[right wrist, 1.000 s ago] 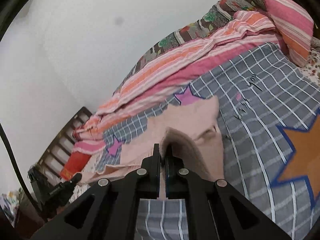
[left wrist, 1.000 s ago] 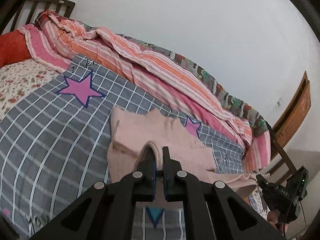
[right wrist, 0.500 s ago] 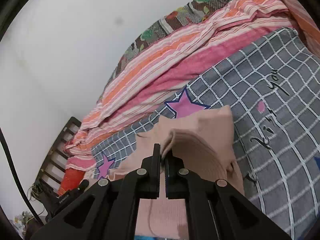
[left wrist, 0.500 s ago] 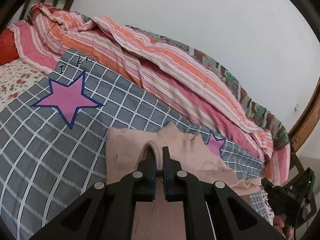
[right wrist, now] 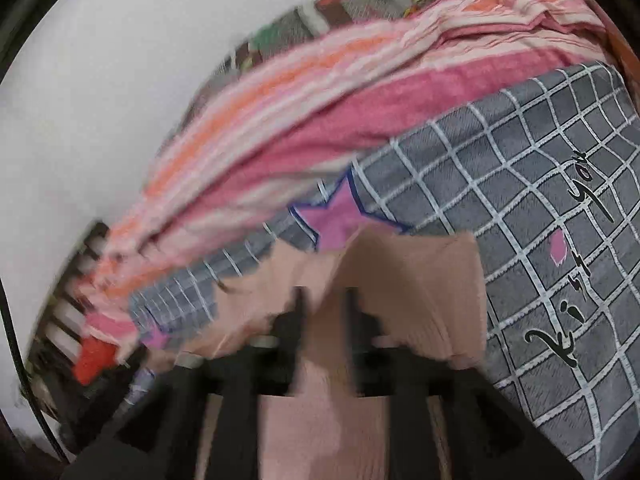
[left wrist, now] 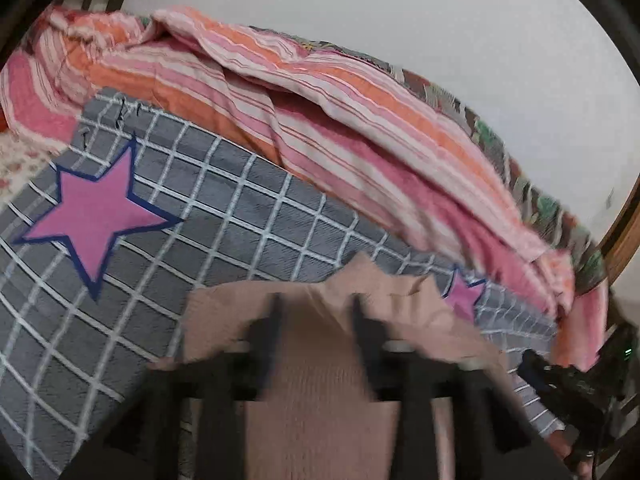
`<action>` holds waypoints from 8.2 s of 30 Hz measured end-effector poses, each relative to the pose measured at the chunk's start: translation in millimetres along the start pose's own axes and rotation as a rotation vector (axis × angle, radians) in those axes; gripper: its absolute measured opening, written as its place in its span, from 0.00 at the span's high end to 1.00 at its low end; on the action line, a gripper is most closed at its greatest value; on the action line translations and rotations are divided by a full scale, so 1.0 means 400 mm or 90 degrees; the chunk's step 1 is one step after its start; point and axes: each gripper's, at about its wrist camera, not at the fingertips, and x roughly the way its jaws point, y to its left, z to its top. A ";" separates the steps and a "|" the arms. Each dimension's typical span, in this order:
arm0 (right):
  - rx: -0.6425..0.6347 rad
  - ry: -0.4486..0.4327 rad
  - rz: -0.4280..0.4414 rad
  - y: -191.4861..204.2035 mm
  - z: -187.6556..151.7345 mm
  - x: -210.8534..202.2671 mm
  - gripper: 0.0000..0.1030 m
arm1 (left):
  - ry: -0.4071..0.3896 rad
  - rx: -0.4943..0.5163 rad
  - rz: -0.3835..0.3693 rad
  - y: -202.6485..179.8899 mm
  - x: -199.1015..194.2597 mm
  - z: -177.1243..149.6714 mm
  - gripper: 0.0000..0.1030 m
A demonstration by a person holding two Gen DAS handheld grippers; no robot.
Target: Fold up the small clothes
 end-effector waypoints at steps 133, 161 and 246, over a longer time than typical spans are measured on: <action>-0.326 0.138 -0.094 0.204 -0.380 -0.082 0.59 | 0.101 0.069 0.094 0.198 -0.261 -0.252 0.37; -0.277 0.212 -0.161 0.210 -0.284 0.098 0.58 | 0.026 0.046 0.005 0.288 -0.257 -0.265 0.27; -0.051 -0.016 -0.160 -0.383 -0.467 -0.708 0.58 | 0.160 0.258 -0.217 -0.666 -0.176 -0.527 0.22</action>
